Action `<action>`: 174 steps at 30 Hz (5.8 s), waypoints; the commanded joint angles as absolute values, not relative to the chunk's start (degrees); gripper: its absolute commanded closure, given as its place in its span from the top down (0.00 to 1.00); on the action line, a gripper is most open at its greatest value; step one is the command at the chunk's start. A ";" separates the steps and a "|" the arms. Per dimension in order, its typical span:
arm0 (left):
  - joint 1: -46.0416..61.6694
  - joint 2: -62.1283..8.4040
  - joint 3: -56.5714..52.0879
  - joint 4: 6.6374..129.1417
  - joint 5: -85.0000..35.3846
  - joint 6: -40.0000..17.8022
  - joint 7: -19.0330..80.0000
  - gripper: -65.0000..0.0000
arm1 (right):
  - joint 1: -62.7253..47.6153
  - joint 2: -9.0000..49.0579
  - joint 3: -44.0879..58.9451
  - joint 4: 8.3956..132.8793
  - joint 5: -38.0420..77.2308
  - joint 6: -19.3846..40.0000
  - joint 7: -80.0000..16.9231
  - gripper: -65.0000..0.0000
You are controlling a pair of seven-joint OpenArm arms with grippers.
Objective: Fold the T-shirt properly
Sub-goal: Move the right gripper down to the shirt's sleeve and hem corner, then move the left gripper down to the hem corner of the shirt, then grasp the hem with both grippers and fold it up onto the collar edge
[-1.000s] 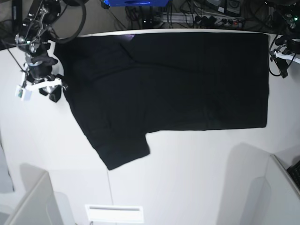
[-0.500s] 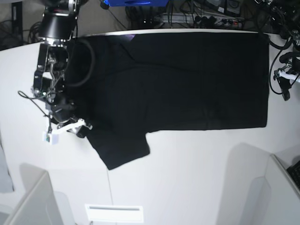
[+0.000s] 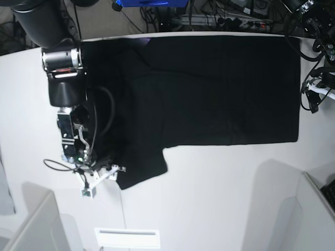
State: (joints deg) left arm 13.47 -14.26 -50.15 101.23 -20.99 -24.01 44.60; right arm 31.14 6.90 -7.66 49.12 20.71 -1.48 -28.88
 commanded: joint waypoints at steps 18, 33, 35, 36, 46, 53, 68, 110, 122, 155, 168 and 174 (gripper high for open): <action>10.24 -15.34 -50.15 97.71 -21.41 -23.87 43.12 0.82 | 36.26 6.81 -8.48 32.66 20.62 7.08 -20.88 0.61; -4.18 -19.21 -42.77 81.54 -9.27 -23.87 43.03 0.82 | 35.65 6.64 -8.31 32.66 20.53 7.08 -21.05 0.00; -6.46 -19.38 -42.42 79.16 -9.10 -23.87 43.03 0.82 | 35.65 6.64 -8.40 32.66 20.53 7.08 -21.05 0.00; -7.52 -19.82 -42.24 77.76 -9.10 -23.87 43.03 0.82 | 35.65 6.64 -8.40 32.66 20.53 7.08 -21.05 0.00; -19.47 -21.58 -38.73 60.44 -9.01 -23.87 42.95 0.82 | 35.65 6.64 -8.22 32.66 20.53 7.08 -21.05 0.00; -21.85 -22.55 -31.87 52.18 -9.10 -23.78 38.20 0.82 | 35.65 6.64 -8.13 32.84 20.53 7.08 -21.05 0.00; -21.14 -22.02 -30.64 50.68 -9.10 -23.78 37.85 0.65 | 35.47 6.99 -8.13 32.84 20.53 7.08 -20.97 0.00; -7.08 -19.91 -35.21 77.67 -9.80 -23.78 38.29 0.00 | 15.25 8.48 -6.20 74.68 20.53 0.84 -24.40 0.00; -0.31 -19.82 -35.38 85.67 -20.00 -23.78 43.82 0.00 | 5.76 7.52 0.31 87.96 20.70 0.84 -29.49 0.00; 17.80 -22.11 -46.64 105.10 -33.36 -24.13 55.60 0.00 | -17.36 6.55 7.34 112.40 20.79 0.84 -29.67 0.00; 21.93 -22.11 -46.46 107.82 -33.36 -24.13 55.60 0.00 | -25.10 2.33 7.96 115.74 20.88 1.10 -29.14 0.00; 25.54 -22.20 -46.55 107.82 -33.19 -24.66 55.43 0.00 | -26.86 2.15 8.04 115.82 20.88 1.01 -29.05 0.00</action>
State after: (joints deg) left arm 25.34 -20.99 -46.02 106.87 -33.04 -24.49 56.55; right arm -26.70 2.00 7.90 114.43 20.56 0.67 -30.44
